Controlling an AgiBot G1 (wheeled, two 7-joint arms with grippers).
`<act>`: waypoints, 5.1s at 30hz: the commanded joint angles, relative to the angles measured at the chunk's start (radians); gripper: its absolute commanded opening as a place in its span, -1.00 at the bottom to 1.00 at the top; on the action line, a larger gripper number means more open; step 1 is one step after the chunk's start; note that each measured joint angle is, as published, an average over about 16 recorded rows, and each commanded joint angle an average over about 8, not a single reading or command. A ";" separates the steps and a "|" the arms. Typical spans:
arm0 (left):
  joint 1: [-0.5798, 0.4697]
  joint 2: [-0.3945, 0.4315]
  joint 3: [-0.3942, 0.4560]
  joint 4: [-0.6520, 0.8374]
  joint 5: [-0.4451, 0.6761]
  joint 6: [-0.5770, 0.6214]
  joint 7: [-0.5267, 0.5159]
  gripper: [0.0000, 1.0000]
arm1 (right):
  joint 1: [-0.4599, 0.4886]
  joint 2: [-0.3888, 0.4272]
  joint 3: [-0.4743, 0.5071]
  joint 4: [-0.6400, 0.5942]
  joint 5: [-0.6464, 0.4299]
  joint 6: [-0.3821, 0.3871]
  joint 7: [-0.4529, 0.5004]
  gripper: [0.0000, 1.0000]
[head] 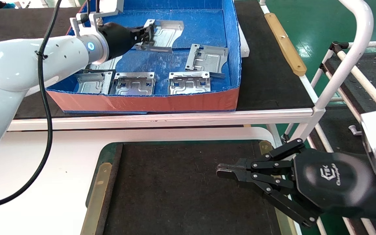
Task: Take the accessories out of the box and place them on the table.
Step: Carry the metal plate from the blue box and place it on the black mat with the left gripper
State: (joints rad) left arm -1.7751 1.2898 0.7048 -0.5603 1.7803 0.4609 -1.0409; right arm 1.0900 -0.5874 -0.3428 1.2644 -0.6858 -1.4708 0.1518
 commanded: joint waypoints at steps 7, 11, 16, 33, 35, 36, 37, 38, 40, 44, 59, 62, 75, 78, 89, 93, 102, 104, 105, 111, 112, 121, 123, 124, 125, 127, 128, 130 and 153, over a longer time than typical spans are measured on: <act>0.025 -0.077 -0.048 -0.148 -0.134 0.095 0.158 -1.00 | 0.000 0.000 0.000 0.000 0.000 0.000 0.000 -1.00; 0.055 -0.132 -0.083 -0.230 -0.219 0.165 0.263 -1.00 | 0.000 0.000 0.000 0.000 0.000 0.000 0.000 -1.00; 0.095 -0.200 -0.129 -0.311 -0.333 0.274 0.381 -1.00 | 0.000 0.000 0.000 0.000 0.000 0.000 0.000 -1.00; 0.305 -0.511 -0.252 -0.595 -0.601 0.553 0.507 -1.00 | 0.000 0.000 0.000 0.000 0.000 0.000 0.000 -1.00; 0.322 -0.527 -0.262 -0.611 -0.625 0.566 0.507 -1.00 | 0.000 0.000 -0.001 0.000 0.000 0.000 0.000 -1.00; 0.328 -0.533 -0.267 -0.618 -0.637 0.573 0.506 -1.00 | 0.000 0.000 -0.001 0.000 0.000 0.000 0.000 -1.00; 0.334 -0.538 -0.272 -0.625 -0.649 0.580 0.507 -1.00 | 0.000 0.000 -0.001 0.000 0.000 0.000 0.000 -1.00; 0.339 -0.541 -0.276 -0.631 -0.661 0.587 0.508 -1.00 | 0.000 0.000 -0.001 0.000 0.000 0.000 0.000 -1.00; 0.348 -0.547 -0.284 -0.641 -0.683 0.603 0.516 -1.00 | 0.000 0.000 -0.001 0.000 0.000 0.000 0.000 -1.00; 0.360 -0.555 -0.294 -0.654 -0.718 0.649 0.547 -1.00 | 0.000 0.000 -0.001 0.000 0.000 0.000 0.000 -0.16; 0.450 -0.561 -0.293 -0.620 -0.740 0.795 0.804 -1.00 | 0.000 0.000 -0.001 0.000 0.001 0.000 0.000 1.00; 0.480 -0.552 -0.289 -0.619 -0.735 0.806 0.863 -1.00 | 0.000 0.000 -0.001 0.000 0.001 0.000 0.000 1.00; 0.550 -0.424 -0.237 -0.497 -0.673 0.814 1.082 -1.00 | 0.000 0.000 -0.001 0.000 0.001 0.000 -0.001 1.00; 0.544 -0.370 -0.216 -0.424 -0.649 0.816 1.138 -1.00 | 0.000 0.000 -0.001 0.000 0.001 0.000 -0.001 1.00; 0.475 -0.157 -0.164 -0.097 -0.590 0.825 1.369 -1.00 | 0.000 0.000 -0.001 0.000 0.001 0.001 -0.001 1.00; 0.436 -0.085 -0.158 0.033 -0.583 0.825 1.457 -1.00 | 0.000 0.001 -0.001 0.000 0.001 0.001 -0.001 1.00; 0.366 0.044 -0.143 0.263 -0.540 0.687 1.657 -1.00 | 0.000 0.001 -0.001 0.000 0.001 0.001 -0.001 1.00; 0.361 0.060 -0.137 0.283 -0.538 0.654 1.688 -1.00 | 0.000 0.001 -0.002 0.000 0.001 0.001 -0.001 1.00; 0.360 0.065 -0.135 0.289 -0.541 0.641 1.698 -1.00 | 0.000 0.001 -0.002 0.000 0.001 0.001 -0.001 1.00; 0.366 0.077 -0.107 0.281 -0.582 0.606 1.718 -1.00 | 0.000 0.001 -0.002 0.000 0.001 0.001 -0.001 1.00; 0.369 0.078 -0.100 0.277 -0.591 0.603 1.716 -1.00 | 0.000 0.001 -0.002 0.000 0.001 0.001 -0.001 1.00; 0.393 0.081 -0.020 0.231 -0.685 0.579 1.675 -1.00 | 0.000 0.001 -0.002 0.000 0.001 0.001 -0.001 1.00; 0.398 0.081 0.002 0.219 -0.706 0.574 1.666 -1.00 | 0.000 0.001 -0.002 0.000 0.001 0.001 -0.001 1.00; 0.399 0.081 0.013 0.214 -0.715 0.572 1.662 -1.00 | 0.000 0.001 -0.002 0.000 0.001 0.001 -0.001 1.00; 0.401 0.081 0.025 0.208 -0.725 0.569 1.659 -1.00 | 0.000 0.001 -0.002 0.000 0.001 0.001 -0.001 1.00; 0.404 0.082 0.050 0.197 -0.744 0.563 1.653 -1.00 | 0.000 0.001 -0.002 0.000 0.001 0.001 -0.001 1.00; 0.405 0.082 0.062 0.192 -0.754 0.560 1.650 -1.00 | 0.000 0.001 -0.002 0.000 0.001 0.001 -0.001 1.00; 0.409 0.082 0.087 0.183 -0.772 0.552 1.646 -1.00 | 0.000 0.001 -0.002 0.000 0.001 0.001 -0.001 1.00; 0.416 0.080 0.330 0.116 -0.966 0.503 1.651 -0.39 | 0.000 0.001 -0.002 0.000 0.002 0.001 -0.001 1.00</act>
State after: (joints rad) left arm -1.3591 1.3697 1.0287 -0.4444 0.8193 0.9645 0.6077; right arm 1.0905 -0.5866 -0.3450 1.2643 -0.6843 -1.4698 0.1507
